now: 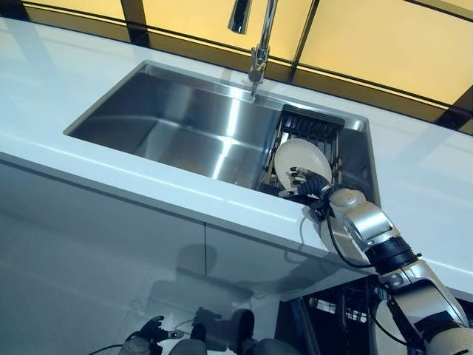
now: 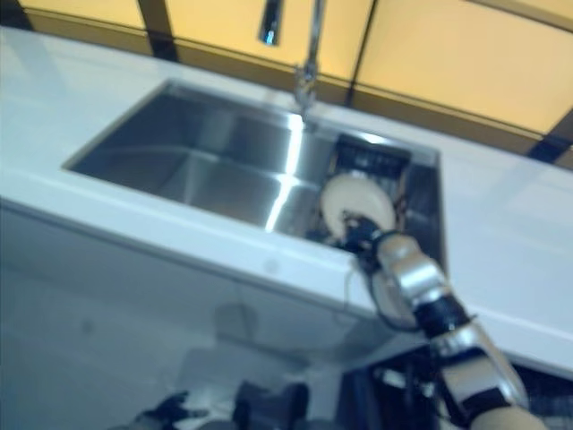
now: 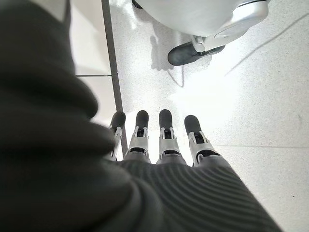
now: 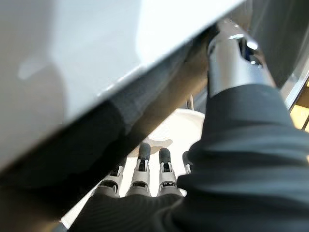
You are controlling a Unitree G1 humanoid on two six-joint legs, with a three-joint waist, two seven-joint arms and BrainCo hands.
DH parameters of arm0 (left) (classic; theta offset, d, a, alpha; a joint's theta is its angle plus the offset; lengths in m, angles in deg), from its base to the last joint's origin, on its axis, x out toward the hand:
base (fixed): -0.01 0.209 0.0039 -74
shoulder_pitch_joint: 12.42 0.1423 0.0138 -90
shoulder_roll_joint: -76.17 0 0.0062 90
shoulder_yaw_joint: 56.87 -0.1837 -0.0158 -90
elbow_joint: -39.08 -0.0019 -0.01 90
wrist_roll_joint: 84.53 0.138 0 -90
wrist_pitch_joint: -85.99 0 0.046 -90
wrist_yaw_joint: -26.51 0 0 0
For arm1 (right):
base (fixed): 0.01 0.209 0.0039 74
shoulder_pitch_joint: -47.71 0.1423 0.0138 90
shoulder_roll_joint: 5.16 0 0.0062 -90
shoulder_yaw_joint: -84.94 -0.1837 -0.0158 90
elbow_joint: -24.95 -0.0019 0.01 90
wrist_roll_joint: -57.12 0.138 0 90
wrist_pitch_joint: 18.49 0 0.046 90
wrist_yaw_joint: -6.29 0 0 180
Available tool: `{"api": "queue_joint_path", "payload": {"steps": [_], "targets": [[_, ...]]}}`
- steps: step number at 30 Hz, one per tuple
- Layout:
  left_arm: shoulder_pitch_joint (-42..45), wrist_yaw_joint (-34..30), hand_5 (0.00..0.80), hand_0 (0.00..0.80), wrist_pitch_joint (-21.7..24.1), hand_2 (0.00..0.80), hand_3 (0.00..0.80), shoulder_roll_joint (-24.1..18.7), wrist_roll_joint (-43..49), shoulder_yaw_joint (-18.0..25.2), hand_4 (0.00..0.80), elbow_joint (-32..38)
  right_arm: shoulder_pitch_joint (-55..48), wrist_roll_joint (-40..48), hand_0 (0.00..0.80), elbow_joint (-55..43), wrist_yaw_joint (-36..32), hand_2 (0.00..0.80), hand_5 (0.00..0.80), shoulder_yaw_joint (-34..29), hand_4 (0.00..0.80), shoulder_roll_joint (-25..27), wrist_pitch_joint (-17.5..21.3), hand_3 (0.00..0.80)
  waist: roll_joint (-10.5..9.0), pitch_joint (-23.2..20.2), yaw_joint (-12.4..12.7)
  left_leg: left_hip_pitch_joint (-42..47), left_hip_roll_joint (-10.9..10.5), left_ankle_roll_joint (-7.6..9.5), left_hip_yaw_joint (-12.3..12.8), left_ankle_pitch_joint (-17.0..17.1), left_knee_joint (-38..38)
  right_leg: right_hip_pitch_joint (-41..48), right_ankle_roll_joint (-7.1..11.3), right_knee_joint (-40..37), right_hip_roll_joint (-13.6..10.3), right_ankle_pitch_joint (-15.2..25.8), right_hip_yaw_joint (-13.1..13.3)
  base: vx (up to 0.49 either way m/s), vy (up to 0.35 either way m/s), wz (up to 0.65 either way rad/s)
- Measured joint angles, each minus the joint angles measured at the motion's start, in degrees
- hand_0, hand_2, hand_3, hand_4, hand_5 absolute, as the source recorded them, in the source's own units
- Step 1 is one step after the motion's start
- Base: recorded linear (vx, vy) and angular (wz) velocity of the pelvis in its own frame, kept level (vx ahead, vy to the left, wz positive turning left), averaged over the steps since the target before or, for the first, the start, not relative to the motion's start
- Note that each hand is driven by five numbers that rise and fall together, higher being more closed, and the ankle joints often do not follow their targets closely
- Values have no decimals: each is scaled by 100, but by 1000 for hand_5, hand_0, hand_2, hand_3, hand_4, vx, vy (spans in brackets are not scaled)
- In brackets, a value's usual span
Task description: Take plates into dishwasher
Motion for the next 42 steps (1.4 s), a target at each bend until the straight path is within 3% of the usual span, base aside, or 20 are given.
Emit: {"api": "queue_joint_path", "payload": {"steps": [8,13,42], "targets": [[-53,15,0,0,-49,0,0,11,-9,-29,0,5,401,323,0,340,1018,0,0,57,0,-231,-1,0,62,101,45,-8,3,-4,1,-3,12,-2,1,0,-2,-1,-1,3,12,0],[-120,27,0,0,-92,0,0,13,-16,-51,0,7,598,277,0,378,1494,0,0,59,0,-229,210,0,173,249,167,-30,4,-9,-16,-8,24,-13,0,0,1,-1,-14,-2,13,0],[-398,42,0,0,-108,0,0,136,-461,-252,0,54,1131,-98,0,1158,2420,0,0,239,0,-473,223,0,318,369,278,-325,-11,-30,-78,-30,227,-191,-6,6,-18,9,-76,-5,3,1]]}}
